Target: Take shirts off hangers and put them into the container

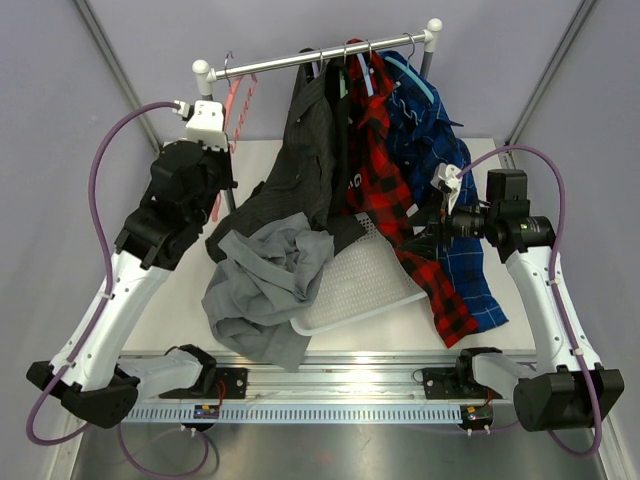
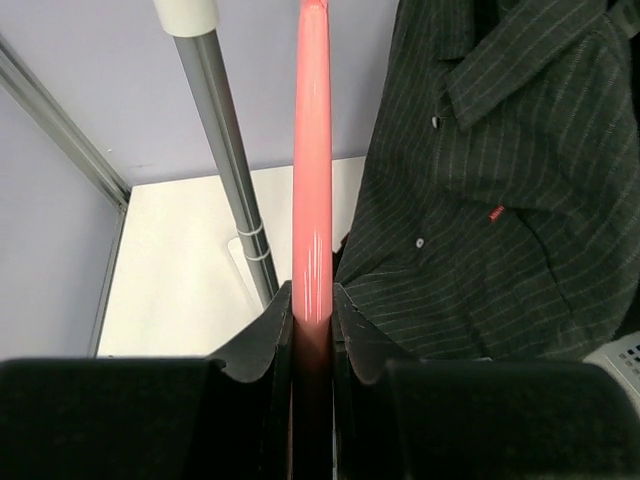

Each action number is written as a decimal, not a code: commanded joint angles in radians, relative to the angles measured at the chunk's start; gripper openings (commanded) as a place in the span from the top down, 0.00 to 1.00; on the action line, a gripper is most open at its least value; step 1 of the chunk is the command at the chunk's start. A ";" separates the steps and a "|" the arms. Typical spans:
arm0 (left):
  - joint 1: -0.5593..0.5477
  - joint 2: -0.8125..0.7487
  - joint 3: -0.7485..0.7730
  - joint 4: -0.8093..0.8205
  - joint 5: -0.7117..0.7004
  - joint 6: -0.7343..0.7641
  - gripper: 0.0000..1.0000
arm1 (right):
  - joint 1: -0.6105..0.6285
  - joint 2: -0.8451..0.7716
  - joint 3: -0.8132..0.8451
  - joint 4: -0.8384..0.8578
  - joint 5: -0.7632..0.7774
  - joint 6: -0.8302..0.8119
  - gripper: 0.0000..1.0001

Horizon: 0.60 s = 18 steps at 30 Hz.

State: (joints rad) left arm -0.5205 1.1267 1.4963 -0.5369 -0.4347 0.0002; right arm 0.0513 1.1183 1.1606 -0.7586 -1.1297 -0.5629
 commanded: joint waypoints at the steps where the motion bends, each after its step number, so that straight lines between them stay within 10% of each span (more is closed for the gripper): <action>1: 0.040 0.033 0.062 0.101 -0.007 0.004 1.00 | -0.011 -0.025 -0.001 -0.010 -0.039 -0.020 0.20; 14: 0.122 0.025 -0.011 0.100 0.119 -0.095 1.00 | -0.044 -0.025 -0.007 -0.004 -0.074 -0.015 0.20; 18: 0.149 0.002 -0.045 0.086 0.181 -0.121 0.83 | -0.044 -0.025 -0.009 -0.002 -0.079 -0.012 0.20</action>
State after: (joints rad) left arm -0.3939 1.1728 1.4612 -0.5285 -0.3191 -0.0818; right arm 0.0128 1.1046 1.1568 -0.7685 -1.1721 -0.5678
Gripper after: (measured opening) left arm 0.165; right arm 0.797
